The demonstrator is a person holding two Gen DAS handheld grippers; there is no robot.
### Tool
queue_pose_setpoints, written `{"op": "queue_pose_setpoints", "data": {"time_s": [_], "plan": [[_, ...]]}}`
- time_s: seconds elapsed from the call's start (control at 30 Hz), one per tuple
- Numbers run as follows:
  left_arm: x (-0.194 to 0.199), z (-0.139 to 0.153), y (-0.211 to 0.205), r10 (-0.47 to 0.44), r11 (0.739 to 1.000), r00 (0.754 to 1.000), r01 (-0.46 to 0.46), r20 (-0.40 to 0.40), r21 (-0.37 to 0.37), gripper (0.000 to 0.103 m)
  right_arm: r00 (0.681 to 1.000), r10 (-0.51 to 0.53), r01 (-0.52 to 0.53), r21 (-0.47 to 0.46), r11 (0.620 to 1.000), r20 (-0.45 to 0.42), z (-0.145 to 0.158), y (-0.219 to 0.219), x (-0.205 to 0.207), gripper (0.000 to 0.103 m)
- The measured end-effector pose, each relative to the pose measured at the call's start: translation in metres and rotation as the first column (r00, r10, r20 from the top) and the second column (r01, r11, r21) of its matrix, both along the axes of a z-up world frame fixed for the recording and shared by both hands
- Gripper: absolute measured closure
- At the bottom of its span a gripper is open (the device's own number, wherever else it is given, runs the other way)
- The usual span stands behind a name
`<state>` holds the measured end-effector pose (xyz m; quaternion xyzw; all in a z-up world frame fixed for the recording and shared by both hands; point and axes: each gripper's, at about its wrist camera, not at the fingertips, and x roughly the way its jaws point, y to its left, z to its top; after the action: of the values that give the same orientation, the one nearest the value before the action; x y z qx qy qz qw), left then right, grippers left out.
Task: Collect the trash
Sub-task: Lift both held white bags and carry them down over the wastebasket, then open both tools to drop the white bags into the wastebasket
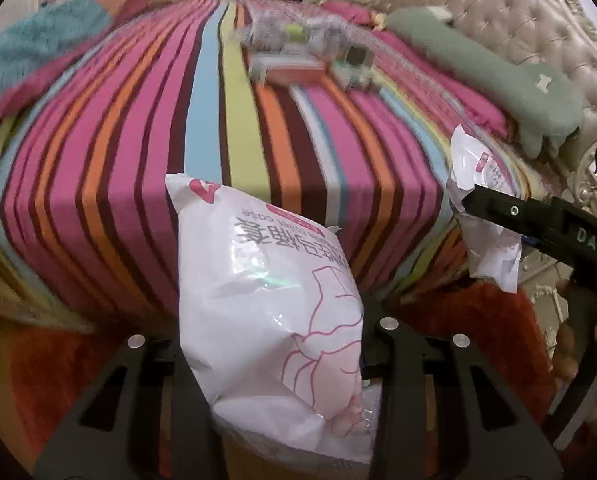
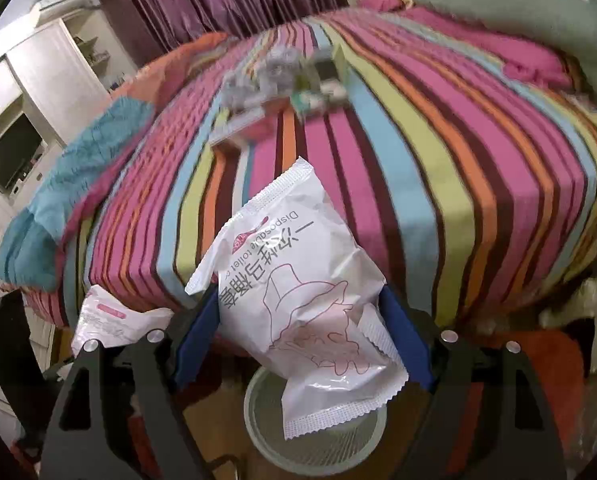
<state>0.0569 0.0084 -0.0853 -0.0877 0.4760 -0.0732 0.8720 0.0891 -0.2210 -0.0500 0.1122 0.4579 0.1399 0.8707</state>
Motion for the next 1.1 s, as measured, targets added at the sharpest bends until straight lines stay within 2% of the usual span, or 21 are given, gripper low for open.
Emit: {"op": "queue_pose_setpoints", "data": {"time_s": [0.13,0.27,0.47,0.63,0.73,1.1], "plan": [[-0.006,-0.031,-0.001,0.008,0.998,0.992,-0.016,-0.122,-0.061,0.065,0.995,-0.017,0.02,0.033,0.999,-0.099,-0.028,0.0,-0.01,0.027],[-0.005,-0.06,-0.003,0.015,0.997,0.972,-0.032,-0.234,-0.072,0.065,0.976,-0.033,0.045,0.048,0.998,-0.215,-0.061,0.0,-0.013,0.027],[-0.004,-0.105,-0.002,0.058,0.992,0.915,-0.099,-0.399,-0.082,0.065,0.935,-0.027,0.039,0.025,0.999,-0.354,-0.105,0.006,-0.014,0.027],[0.001,-0.146,-0.007,0.056,0.988,0.855,-0.122,-0.516,-0.094,0.065,0.886,-0.04,0.057,0.024,0.998,-0.462,-0.139,0.01,-0.006,0.027],[0.004,-0.167,-0.008,0.056,0.986,0.821,-0.135,-0.569,-0.098,0.065,0.851,-0.048,0.072,0.024,0.997,-0.524,-0.159,0.013,-0.002,0.027],[0.01,-0.215,-0.011,0.061,0.984,0.746,-0.157,-0.664,-0.086,0.065,0.728,-0.13,0.176,0.0,0.984,-0.674,-0.222,0.009,0.001,0.027]]}}
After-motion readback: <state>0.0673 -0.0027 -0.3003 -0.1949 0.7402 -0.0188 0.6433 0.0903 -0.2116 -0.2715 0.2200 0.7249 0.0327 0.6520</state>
